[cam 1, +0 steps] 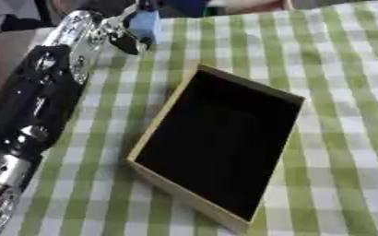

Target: Pick up objects on the table and place them in the box.

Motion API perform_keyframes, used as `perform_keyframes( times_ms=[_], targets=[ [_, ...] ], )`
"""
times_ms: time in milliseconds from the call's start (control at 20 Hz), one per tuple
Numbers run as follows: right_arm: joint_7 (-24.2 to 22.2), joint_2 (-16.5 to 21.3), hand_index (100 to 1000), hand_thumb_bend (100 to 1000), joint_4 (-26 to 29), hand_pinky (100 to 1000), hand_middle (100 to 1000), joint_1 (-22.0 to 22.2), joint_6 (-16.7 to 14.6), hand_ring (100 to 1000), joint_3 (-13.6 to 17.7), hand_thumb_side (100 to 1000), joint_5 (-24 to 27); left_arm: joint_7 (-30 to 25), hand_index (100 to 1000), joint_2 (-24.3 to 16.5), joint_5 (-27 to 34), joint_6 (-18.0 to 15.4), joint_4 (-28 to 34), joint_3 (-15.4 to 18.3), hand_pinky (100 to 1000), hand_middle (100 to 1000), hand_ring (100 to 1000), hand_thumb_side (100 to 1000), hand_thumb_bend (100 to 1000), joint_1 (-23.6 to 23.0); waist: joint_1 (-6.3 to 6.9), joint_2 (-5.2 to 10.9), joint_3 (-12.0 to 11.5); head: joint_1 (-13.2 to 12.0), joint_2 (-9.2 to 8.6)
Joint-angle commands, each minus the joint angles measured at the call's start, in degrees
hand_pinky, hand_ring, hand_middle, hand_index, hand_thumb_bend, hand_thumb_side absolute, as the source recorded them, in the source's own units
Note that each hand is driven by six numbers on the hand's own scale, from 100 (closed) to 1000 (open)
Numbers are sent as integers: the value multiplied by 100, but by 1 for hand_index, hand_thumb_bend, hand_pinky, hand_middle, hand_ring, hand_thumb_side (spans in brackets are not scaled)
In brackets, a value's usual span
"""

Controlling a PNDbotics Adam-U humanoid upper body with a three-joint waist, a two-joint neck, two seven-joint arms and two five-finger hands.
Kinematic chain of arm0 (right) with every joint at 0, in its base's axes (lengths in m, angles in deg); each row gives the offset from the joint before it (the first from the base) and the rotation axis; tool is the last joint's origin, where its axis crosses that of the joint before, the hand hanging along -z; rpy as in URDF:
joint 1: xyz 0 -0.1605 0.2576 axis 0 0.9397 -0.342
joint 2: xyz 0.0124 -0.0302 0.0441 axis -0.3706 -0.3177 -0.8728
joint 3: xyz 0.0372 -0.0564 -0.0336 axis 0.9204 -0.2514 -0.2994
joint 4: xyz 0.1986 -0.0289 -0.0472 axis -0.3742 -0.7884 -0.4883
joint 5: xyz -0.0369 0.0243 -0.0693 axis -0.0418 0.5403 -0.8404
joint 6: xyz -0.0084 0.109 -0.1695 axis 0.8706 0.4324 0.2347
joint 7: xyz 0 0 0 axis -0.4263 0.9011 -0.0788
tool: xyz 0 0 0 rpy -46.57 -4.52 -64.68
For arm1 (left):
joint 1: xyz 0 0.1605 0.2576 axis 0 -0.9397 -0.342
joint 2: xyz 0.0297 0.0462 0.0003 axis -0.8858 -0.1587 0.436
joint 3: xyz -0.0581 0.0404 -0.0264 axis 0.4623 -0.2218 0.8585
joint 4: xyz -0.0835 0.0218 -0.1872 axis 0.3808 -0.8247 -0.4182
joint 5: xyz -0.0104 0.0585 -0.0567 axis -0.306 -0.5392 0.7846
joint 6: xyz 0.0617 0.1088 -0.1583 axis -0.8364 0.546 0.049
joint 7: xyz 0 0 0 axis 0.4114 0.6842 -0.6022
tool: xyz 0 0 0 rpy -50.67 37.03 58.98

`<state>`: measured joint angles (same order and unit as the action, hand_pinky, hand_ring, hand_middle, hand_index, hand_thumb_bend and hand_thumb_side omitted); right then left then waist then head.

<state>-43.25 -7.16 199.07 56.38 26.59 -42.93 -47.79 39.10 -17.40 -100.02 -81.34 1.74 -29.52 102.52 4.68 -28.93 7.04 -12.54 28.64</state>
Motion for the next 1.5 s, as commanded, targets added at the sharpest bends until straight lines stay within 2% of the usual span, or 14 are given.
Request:
perform_keyframes(
  times_ms=[50, 300, 500, 750, 1050, 1250, 1350, 1500],
  targets=[
    [19, 112, 852, 100, 109, 686, 668, 28, 24, 712, 73, 1000, 44, -142, 471, -126, 151, -52, 185, -57, 566, 375, 449, 100, 216, 80, -10, 251, -32, 77, 154],
    [36, 126, 852, 100, 109, 685, 669, 96, 54, 713, 91, 1000, 55, -383, 464, -114, 561, -142, 454, -221, 560, 371, 445, 100, 191, 50, 15, 474, -130, 184, 365],
    [60, 135, 852, 100, 109, 685, 669, 176, 75, 713, 115, 1000, 63, -513, 455, -77, 1110, -162, 734, -393, 552, 366, 438, 100, 154, 5, 16, 647, -213, 310, 531],
    [64, 152, 852, 100, 109, 685, 670, 242, 120, 714, 112, 1000, 82, -682, 453, -68, 2013, -169, 1295, -844, 552, 366, 439, 100, 134, -148, 7, 842, -319, 467, 778],
    [65, 168, 851, 100, 109, 686, 670, 315, 142, 716, 112, 1000, 103, -811, 448, -156, 3076, 189, 2409, -1601, 548, 364, 435, 100, 124, -386, -39, 1075, -416, 619, 993],
    [78, 166, 851, 100, 109, 686, 671, 345, 159, 716, 112, 1000, 110, -964, 443, -256, 3572, 489, 3324, -2106, 543, 359, 431, 100, 130, -550, -53, 1200, -464, 683, 1112],
    [82, 168, 851, 100, 109, 687, 671, 341, 160, 717, 107, 1000, 116, -999, 444, -306, 3740, 541, 3754, -2297, 548, 360, 433, 100, 133, -648, -54, 1252, -464, 687, 1149],
    [87, 163, 851, 100, 109, 687, 671, 339, 160, 717, 103, 1000, 133, -1066, 450, -371, 3783, 447, 4297, -2514, 554, 363, 438, 100, 141, -786, -55, 1308, -437, 698, 1167]
  ],
)
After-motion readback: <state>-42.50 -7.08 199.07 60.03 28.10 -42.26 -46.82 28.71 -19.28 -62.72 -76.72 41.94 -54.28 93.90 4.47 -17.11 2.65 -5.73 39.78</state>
